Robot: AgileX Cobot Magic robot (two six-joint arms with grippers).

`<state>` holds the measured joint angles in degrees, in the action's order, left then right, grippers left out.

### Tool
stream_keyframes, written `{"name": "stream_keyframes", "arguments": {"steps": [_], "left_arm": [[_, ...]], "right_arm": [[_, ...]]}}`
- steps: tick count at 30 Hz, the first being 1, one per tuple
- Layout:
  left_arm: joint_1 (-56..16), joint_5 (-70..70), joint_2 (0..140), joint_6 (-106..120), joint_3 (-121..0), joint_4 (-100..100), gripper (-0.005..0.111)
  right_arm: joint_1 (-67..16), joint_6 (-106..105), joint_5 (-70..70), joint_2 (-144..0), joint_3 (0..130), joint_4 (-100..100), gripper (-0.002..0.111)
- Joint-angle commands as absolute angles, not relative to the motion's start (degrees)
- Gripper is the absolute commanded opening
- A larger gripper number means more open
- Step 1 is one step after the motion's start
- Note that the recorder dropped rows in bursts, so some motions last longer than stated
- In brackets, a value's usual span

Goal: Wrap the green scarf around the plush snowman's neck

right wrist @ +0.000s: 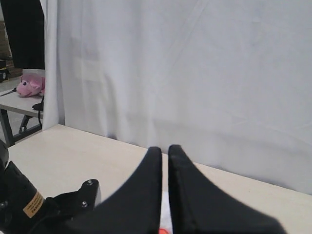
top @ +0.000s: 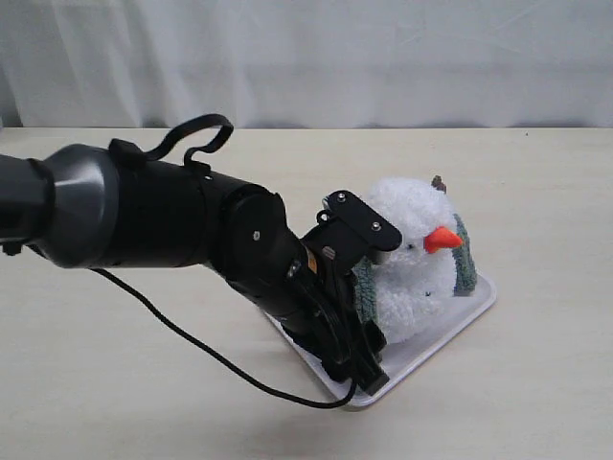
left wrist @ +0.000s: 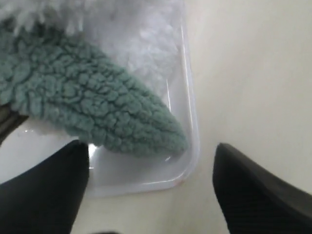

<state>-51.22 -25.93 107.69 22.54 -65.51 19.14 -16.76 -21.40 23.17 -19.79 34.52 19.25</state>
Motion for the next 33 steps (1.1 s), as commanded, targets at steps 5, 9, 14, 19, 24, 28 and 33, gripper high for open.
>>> {"name": "stream_keyframes", "arguments": {"steps": [5, 9, 14, 19, 24, 28, 33], "left_arm": [[-51.64, -17.3, 111.37, 21.08, -65.39, 28.28, 0.067], [-52.98, -14.05, 111.37, 21.08, -65.39, 28.29, 0.057], [-54.67, -11.48, 111.37, 22.43, -65.39, 27.57, 0.014], [-54.54, -8.7, 111.14, 22.52, -65.39, 27.26, 0.0], [-55.03, -6.87, 111.01, 22.39, -65.5, 33.98, 0.0], [-55.71, -6.87, 111.01, 22.39, -65.5, 34.95, 0.0], [-57.22, -6.87, 110.93, 22.76, -65.5, 36.56, 0.0]], "right_arm": [[-16.85, -21.18, 23.65, -19.55, 34.3, 18.35, 0.004], [-16.85, -21.18, 23.43, -19.55, 34.3, 18.35, 0.004], [-16.85, -21.18, 23.43, -19.55, 34.3, 18.35, 0.004], [-16.85, -21.18, 23.67, -19.55, 34.3, 18.35, 0.004], [-16.85, -21.18, 23.66, -19.55, 34.3, 18.6, 0.004], [-16.85, -21.18, 23.66, -19.55, 34.3, 18.6, 0.004], [-16.85, -21.18, 23.66, -19.55, 34.3, 18.6, 0.004]]}}
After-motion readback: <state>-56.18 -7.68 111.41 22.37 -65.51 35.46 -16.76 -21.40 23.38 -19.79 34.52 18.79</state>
